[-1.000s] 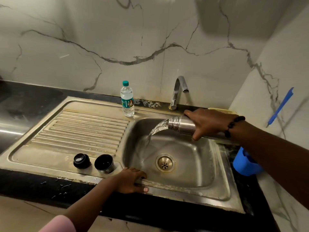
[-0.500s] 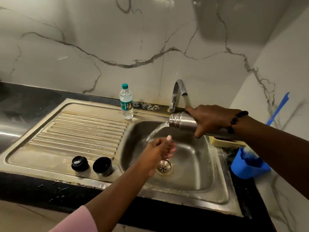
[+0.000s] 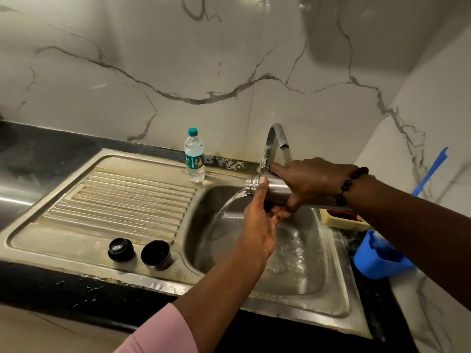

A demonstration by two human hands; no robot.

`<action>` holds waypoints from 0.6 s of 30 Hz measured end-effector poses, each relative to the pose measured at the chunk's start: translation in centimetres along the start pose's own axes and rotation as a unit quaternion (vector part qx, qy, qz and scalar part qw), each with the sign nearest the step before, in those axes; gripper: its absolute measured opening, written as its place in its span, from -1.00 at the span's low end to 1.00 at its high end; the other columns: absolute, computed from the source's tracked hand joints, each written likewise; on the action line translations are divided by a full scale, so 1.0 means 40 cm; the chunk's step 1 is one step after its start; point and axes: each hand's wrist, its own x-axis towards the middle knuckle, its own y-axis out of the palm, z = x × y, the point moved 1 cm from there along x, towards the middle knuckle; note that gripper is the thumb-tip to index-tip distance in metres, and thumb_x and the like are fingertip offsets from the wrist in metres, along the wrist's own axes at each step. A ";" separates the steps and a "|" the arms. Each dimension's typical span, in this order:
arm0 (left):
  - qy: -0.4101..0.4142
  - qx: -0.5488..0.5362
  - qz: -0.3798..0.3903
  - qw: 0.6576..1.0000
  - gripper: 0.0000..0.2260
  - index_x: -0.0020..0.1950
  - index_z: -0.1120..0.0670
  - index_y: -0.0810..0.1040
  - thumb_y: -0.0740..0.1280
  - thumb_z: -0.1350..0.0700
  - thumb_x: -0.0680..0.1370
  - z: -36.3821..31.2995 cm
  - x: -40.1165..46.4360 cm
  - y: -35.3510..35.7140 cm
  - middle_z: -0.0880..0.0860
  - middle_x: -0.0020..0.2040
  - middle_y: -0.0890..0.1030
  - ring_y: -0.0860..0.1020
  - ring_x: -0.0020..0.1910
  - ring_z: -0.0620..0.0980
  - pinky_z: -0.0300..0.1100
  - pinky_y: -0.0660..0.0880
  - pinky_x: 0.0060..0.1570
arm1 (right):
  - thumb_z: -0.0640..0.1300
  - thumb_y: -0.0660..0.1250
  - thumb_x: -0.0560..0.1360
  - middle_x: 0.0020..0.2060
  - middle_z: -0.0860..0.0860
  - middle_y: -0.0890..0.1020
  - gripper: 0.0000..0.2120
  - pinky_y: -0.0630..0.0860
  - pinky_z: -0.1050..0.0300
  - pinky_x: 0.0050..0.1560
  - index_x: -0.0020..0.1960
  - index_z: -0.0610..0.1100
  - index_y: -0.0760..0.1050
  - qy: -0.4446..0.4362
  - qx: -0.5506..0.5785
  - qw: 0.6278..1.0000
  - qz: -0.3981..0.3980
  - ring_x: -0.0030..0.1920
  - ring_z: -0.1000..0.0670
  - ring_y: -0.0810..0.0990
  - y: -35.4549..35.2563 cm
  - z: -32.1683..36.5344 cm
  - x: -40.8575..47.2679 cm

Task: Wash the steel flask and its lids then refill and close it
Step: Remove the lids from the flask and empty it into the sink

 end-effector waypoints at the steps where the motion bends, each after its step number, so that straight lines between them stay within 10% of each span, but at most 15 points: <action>1: 0.000 -0.011 -0.012 1.000 -0.49 0.38 0.15 0.46 0.37 -0.13 0.55 0.001 0.000 -0.002 0.23 0.22 0.62 0.65 0.14 0.13 -0.05 0.61 0.05 | 0.15 0.57 0.29 0.17 -0.06 0.55 -0.13 0.48 0.09 -0.07 0.44 -0.03 0.19 -0.001 0.011 1.000 0.017 0.00 -0.02 0.49 -0.008 -0.004 -0.002; 8: -0.032 -0.122 -0.079 0.989 -0.42 0.46 0.17 0.32 0.38 -0.08 0.56 0.010 0.010 -0.016 0.29 0.26 0.51 0.54 0.25 0.26 0.04 0.54 0.16 | 0.15 0.55 0.32 0.27 -0.06 0.47 -0.07 0.42 0.12 0.07 0.49 -0.04 0.11 0.011 0.020 0.986 0.168 0.06 0.01 0.40 -0.069 -0.044 -0.044; 18: -0.038 -0.183 -0.116 0.976 -0.42 0.48 0.19 0.31 0.36 -0.09 0.58 0.010 0.032 -0.006 0.28 0.14 0.52 0.58 0.11 0.22 0.06 0.56 0.14 | 0.16 0.49 0.39 0.06 0.00 0.42 -0.24 0.31 0.11 -0.07 0.43 -0.06 0.21 0.033 -0.021 0.995 0.092 0.00 0.03 0.35 -0.103 -0.042 -0.045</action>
